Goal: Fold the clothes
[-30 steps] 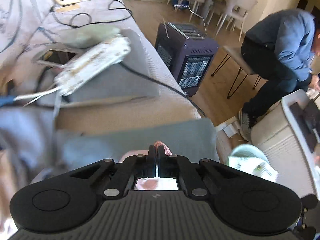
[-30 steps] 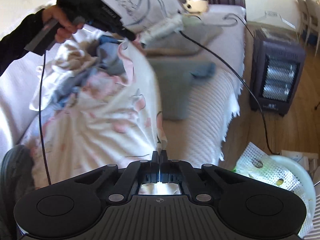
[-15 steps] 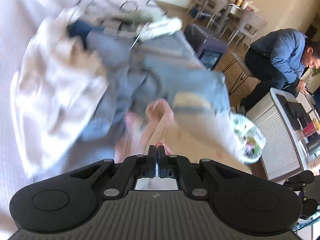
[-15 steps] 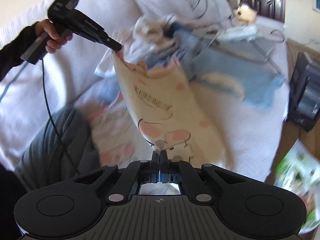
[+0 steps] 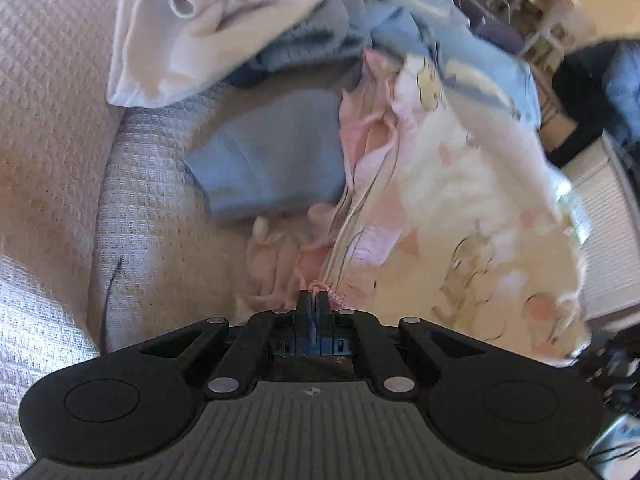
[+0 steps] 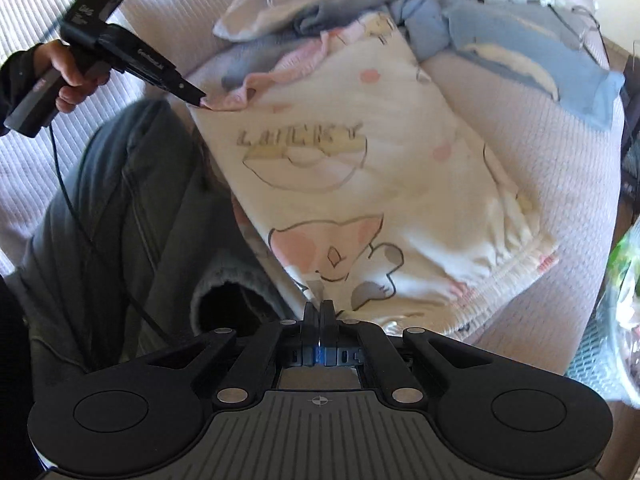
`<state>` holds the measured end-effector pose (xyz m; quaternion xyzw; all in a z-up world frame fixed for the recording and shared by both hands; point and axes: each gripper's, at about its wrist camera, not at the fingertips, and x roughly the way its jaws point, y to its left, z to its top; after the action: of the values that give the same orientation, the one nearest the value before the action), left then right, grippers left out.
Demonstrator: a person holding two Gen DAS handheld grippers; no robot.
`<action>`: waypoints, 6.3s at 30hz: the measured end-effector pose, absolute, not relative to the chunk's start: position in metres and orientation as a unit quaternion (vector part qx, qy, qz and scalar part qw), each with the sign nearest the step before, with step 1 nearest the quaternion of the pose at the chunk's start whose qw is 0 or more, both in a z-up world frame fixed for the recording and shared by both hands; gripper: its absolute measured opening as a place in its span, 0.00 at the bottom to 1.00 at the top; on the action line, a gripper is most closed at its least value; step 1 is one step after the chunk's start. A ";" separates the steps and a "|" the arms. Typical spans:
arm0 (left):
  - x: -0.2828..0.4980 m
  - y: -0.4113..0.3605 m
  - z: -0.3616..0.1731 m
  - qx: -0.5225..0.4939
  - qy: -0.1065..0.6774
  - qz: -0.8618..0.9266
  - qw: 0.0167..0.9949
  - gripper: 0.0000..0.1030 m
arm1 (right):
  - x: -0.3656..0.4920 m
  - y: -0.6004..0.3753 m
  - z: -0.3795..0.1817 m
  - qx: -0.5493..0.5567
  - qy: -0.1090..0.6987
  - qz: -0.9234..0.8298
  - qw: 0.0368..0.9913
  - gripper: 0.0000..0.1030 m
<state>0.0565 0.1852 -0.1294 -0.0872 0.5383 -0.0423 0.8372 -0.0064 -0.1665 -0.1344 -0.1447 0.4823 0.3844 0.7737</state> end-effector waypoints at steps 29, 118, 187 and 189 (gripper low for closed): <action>0.041 0.071 -0.092 0.009 0.443 -0.146 0.884 0.43 | 0.017 -0.229 -0.114 0.050 0.513 0.206 0.832 0.32; 0.037 0.124 -0.166 -0.102 0.468 -0.020 0.878 0.02 | 0.121 -0.027 -0.121 -0.163 0.480 0.389 0.769 0.16; 0.049 0.070 -0.127 -0.183 0.540 0.035 0.821 0.70 | 0.162 -0.194 -0.087 -0.078 0.536 0.238 0.806 0.06; 0.048 0.065 -0.128 -0.180 0.542 0.024 0.820 0.70 | 0.153 -0.220 -0.091 -0.056 0.541 0.210 0.813 0.06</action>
<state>0.0477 0.0652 -0.1284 -0.1795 0.5424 0.0239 0.8203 0.1534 -0.2204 -0.0905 -0.0561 0.5407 0.2103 0.8126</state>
